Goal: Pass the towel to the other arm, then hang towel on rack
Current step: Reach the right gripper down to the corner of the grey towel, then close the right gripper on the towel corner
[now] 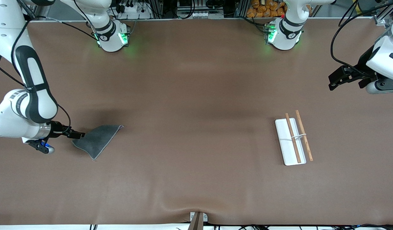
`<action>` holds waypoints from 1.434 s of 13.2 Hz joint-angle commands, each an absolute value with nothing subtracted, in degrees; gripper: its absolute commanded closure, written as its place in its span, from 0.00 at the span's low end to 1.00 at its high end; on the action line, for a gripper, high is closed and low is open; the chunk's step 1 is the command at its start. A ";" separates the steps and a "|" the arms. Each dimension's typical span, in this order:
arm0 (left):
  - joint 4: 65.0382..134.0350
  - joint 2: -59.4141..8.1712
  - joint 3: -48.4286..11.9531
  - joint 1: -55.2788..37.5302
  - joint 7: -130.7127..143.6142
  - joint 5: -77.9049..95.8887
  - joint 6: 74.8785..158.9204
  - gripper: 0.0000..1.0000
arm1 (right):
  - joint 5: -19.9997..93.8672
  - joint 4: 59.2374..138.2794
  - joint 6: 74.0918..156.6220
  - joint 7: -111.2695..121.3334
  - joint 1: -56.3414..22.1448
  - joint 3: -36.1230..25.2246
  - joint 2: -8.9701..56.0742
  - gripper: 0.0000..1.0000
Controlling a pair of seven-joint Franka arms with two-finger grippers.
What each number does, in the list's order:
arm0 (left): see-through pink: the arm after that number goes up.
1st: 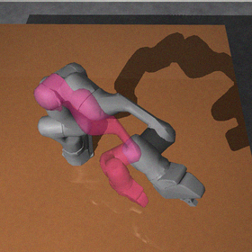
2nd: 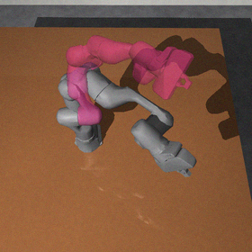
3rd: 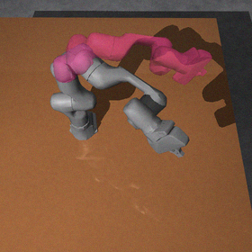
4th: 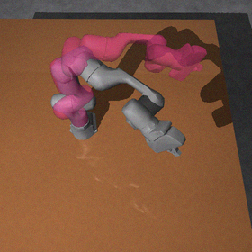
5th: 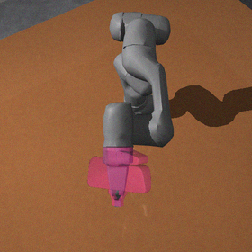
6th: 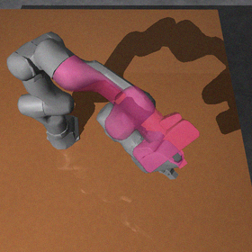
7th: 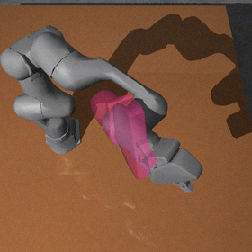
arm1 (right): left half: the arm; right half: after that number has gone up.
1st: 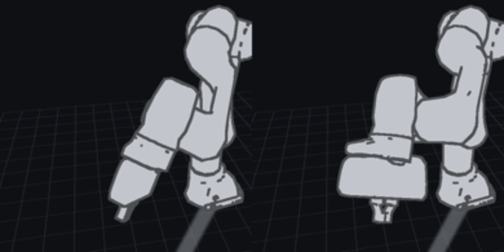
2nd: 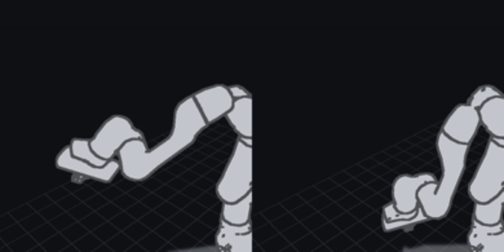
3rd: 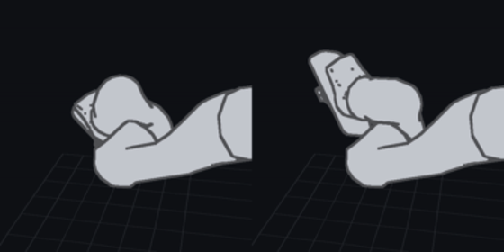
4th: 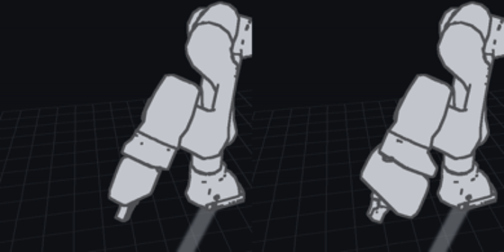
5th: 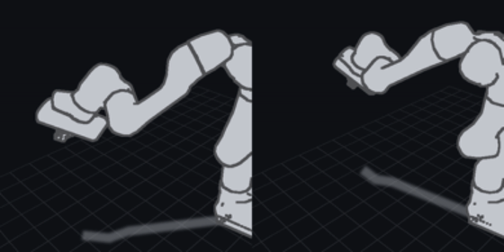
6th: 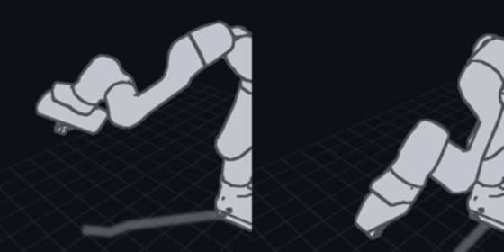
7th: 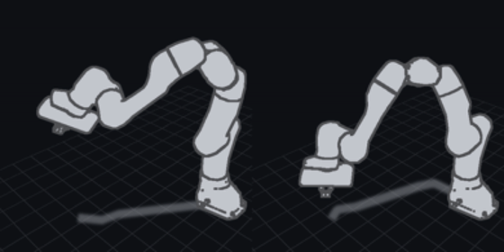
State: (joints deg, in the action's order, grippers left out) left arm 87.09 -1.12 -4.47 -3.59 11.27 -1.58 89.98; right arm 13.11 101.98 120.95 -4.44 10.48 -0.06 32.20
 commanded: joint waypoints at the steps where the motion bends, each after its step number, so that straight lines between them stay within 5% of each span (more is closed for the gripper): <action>1: 86.40 -1.32 -4.48 -3.78 11.78 -2.11 90.09 0.00 | 13.97 102.13 123.56 -5.19 9.49 -0.09 33.48 0.00; 5: 86.40 -1.32 -4.48 -3.87 11.78 -2.11 90.09 0.00 | 13.71 102.13 126.12 -4.92 9.32 -0.09 35.50 0.00; 6: 86.40 -1.32 -4.48 -3.78 11.69 -2.11 90.09 0.00 | 13.62 102.13 126.12 -4.75 9.23 -0.09 35.68 0.07; 7: 86.40 -1.41 -4.48 -3.87 11.78 -2.20 90.09 0.00 | 13.54 102.13 126.12 -4.66 9.14 -0.09 35.68 0.36; 8: 86.40 -1.41 -4.48 -3.87 11.78 -2.11 90.09 0.00 | 13.54 102.13 126.21 -4.66 8.97 -0.09 35.68 0.78; 9: 86.40 -1.41 -4.48 -3.87 11.78 -2.11 90.09 0.00 | 13.54 102.13 126.21 -4.66 8.96 -0.09 35.77 1.00; 19: 86.40 -1.67 -4.48 -3.87 11.78 -2.20 90.09 0.00 | 13.62 101.87 123.59 -5.36 7.65 0.17 33.59 1.00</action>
